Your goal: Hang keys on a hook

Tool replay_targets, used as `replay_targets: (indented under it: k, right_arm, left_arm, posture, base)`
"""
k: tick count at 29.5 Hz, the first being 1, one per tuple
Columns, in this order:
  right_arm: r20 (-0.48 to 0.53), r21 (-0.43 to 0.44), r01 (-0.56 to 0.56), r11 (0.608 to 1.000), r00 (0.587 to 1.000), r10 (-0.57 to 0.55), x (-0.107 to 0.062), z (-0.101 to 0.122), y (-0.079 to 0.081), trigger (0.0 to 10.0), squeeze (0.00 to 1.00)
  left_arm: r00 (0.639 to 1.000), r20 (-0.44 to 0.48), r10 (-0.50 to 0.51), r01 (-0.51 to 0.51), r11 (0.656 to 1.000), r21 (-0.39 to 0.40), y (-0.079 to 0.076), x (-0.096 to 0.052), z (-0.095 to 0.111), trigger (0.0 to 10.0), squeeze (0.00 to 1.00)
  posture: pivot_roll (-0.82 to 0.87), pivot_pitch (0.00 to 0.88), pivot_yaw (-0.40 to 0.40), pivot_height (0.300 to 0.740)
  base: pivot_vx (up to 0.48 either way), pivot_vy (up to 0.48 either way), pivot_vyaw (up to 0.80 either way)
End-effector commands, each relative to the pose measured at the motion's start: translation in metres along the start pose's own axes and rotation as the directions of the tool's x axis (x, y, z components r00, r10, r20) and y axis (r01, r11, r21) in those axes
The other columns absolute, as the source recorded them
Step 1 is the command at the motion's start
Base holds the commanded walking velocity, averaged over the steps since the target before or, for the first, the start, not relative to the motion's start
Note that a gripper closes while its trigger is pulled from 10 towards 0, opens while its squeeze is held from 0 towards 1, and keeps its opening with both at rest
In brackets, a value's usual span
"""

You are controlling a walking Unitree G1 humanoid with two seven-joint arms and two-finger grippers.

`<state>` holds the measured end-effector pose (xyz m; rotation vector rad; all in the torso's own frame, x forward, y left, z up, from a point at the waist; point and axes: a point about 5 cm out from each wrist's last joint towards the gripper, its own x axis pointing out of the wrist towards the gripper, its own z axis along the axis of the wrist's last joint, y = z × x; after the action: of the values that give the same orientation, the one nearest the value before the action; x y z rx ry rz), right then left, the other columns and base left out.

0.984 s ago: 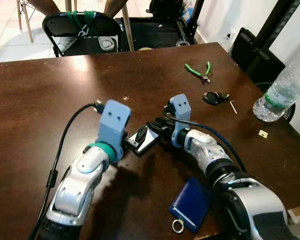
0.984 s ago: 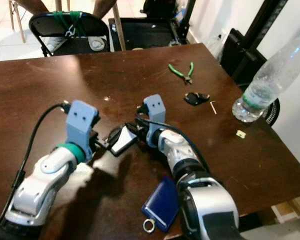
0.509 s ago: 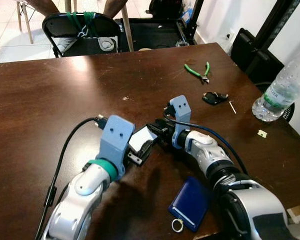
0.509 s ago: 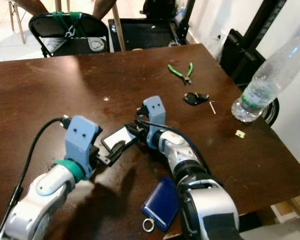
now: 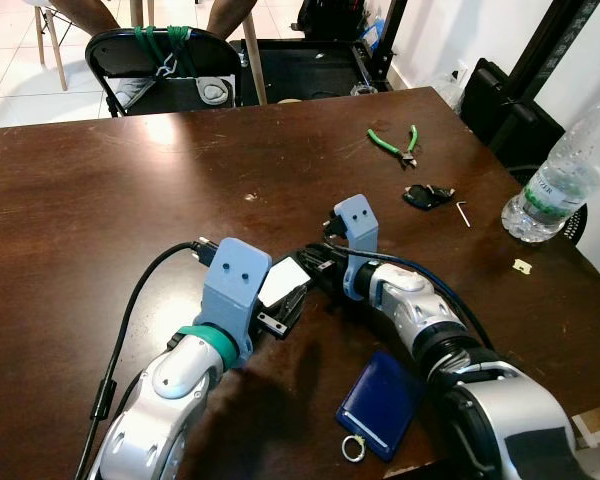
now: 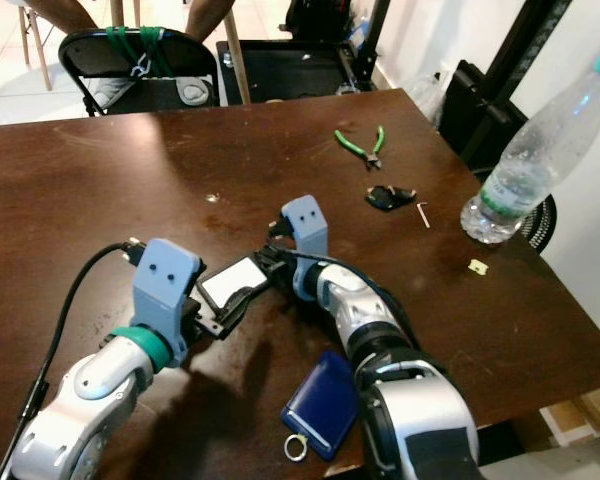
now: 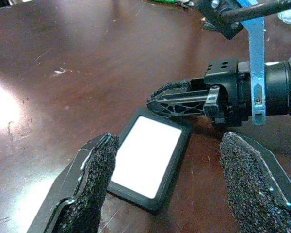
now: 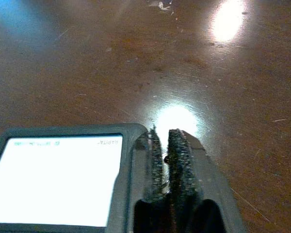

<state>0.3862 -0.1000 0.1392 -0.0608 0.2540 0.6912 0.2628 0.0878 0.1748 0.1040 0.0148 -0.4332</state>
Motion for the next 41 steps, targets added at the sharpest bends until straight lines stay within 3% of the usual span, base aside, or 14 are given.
replay_targets:
  k: [1, 8, 11, 14, 16, 17, 18, 23, 24, 25, 26, 32, 38, 41]
  right_arm:
    - [-0.103, 0.021, 0.010, 1.000, 0.995, -0.008, -0.004, -0.028, 0.001, 0.0, 0.00]
    - [-0.059, 0.045, 0.020, 0.999, 0.998, -0.017, -0.004, -0.021, -0.001, 0.0, 0.00]
    - [0.045, 0.112, -0.022, 0.993, 0.999, 0.017, -0.003, -0.007, 0.000, 0.0, 0.00]
    - [0.227, 0.188, -0.187, 0.964, 0.963, 0.143, -0.006, 0.015, 0.002, 0.0, 0.00]
    - [0.222, 0.177, -0.205, 0.963, 0.961, 0.164, -0.007, 0.014, 0.003, 0.0, 0.00]
    - [0.210, 0.160, -0.206, 0.966, 0.963, 0.170, -0.008, 0.011, 0.003, 3.1, 0.00]
    - [0.192, 0.141, -0.194, 0.971, 0.967, 0.166, -0.009, 0.007, 0.002, 10.0, 0.00]
    - [0.095, 0.076, -0.150, 0.986, 0.985, 0.143, -0.013, -0.009, -0.001, 10.0, 0.00]
    - [0.043, 0.048, -0.142, 0.989, 0.989, 0.140, -0.015, -0.018, -0.001, 10.0, 0.33]
    - [0.043, 0.048, -0.142, 0.989, 0.989, 0.140, -0.015, -0.018, -0.001, 10.0, 0.33]
    - [-0.020, 0.020, -0.135, 0.991, 0.991, 0.135, -0.018, -0.029, -0.003, 10.0, 1.00]
    - [-0.023, 0.028, -0.148, 0.989, 0.989, 0.149, -0.020, -0.032, -0.003, 10.0, 1.00]
    - [0.150, 0.051, -0.193, 0.980, 0.971, 0.184, -0.034, -0.006, -0.015, 10.0, 1.00]
    - [0.138, 0.030, -0.177, 0.984, 0.975, 0.172, -0.039, -0.006, -0.020, 10.0, 1.00]
  left_arm:
    - [1.000, -0.003, -0.001, 0.001, 1.000, 0.006, -0.003, -0.001, 0.001, 10.0, 0.00]
    - [1.000, -0.002, 0.005, -0.005, 1.000, 0.003, -0.003, 0.000, 0.001, 10.0, 0.00]
    - [1.000, 0.003, 0.010, -0.010, 1.000, 0.000, -0.003, 0.002, 0.003, 10.0, 0.00]
    - [1.000, 0.006, 0.010, -0.010, 1.000, -0.003, -0.004, 0.002, 0.004, 10.0, 0.00]
    - [1.000, 0.004, 0.009, -0.009, 1.000, -0.003, -0.004, 0.002, 0.004, 10.0, 0.00]
    - [1.000, 0.001, 0.008, -0.008, 1.000, -0.004, -0.005, 0.001, 0.003, 10.0, 0.00]
    - [1.000, -0.003, 0.006, -0.006, 1.000, -0.004, -0.005, 0.001, 0.002, 10.0, 0.00]
    - [1.000, -0.016, 0.003, -0.003, 1.000, -0.004, -0.007, -0.001, -0.002, 10.0, 0.00]
    - [1.000, -0.020, 0.002, -0.002, 1.000, -0.005, -0.008, -0.001, -0.003, 10.0, 0.00]
    - [1.000, -0.020, 0.002, -0.002, 1.000, -0.005, -0.008, -0.001, -0.003, 10.0, 0.00]
    - [1.000, -0.025, 0.002, -0.002, 1.000, -0.008, -0.008, -0.001, -0.004, 10.0, 0.00]
    - [1.000, -0.028, -0.003, 0.003, 1.000, -0.010, -0.009, 0.000, -0.005, 10.0, 0.00]
    - [1.000, -0.029, -0.010, 0.010, 1.000, -0.009, -0.010, -0.001, -0.004, 10.0, 0.00]
    - [0.999, -0.032, -0.013, 0.012, 1.000, -0.009, -0.010, 0.000, -0.005, 10.0, 0.00]
  posture:
    - [-0.08, 0.141, 0.020, 0.740]
    - [-0.08, 0.141, 0.020, 0.740]
    - [-0.08, 0.142, 0.020, 0.740]
    - [-0.08, 0.144, 0.022, 0.740]
    - [-0.08, 0.144, 0.022, 0.740]
    - [-0.07, 0.149, 0.020, 0.740]
    - [-0.07, 0.151, 0.019, 0.740]
    - [-0.07, 0.153, 0.017, 0.740]
    - [-0.08, 0.156, 0.016, 0.740]
    - [-0.08, 0.156, 0.016, 0.740]
    - [-0.08, 0.160, 0.019, 0.740]
    - [-0.08, 0.160, 0.019, 0.740]
    - [-0.08, 0.164, 0.026, 0.740]
    - [-0.09, 0.165, 0.026, 0.740]
  base:
    - [0.000, 0.000, 0.00]
    - [0.000, 0.000, 0.00]
    - [0.000, 0.000, 0.00]
    - [0.000, 0.000, 0.00]
    - [0.000, 0.000, 0.00]
    - [0.000, 0.000, 0.00]
    - [0.000, 0.000, 0.00]
    - [0.000, 0.000, 0.00]
    - [0.000, 0.000, 0.00]
    - [0.000, 0.000, 0.00]
    - [0.000, 0.000, 0.00]
    - [0.000, 0.000, 0.00]
    - [0.000, 0.000, 0.00]
    - [0.000, 0.000, 0.00]
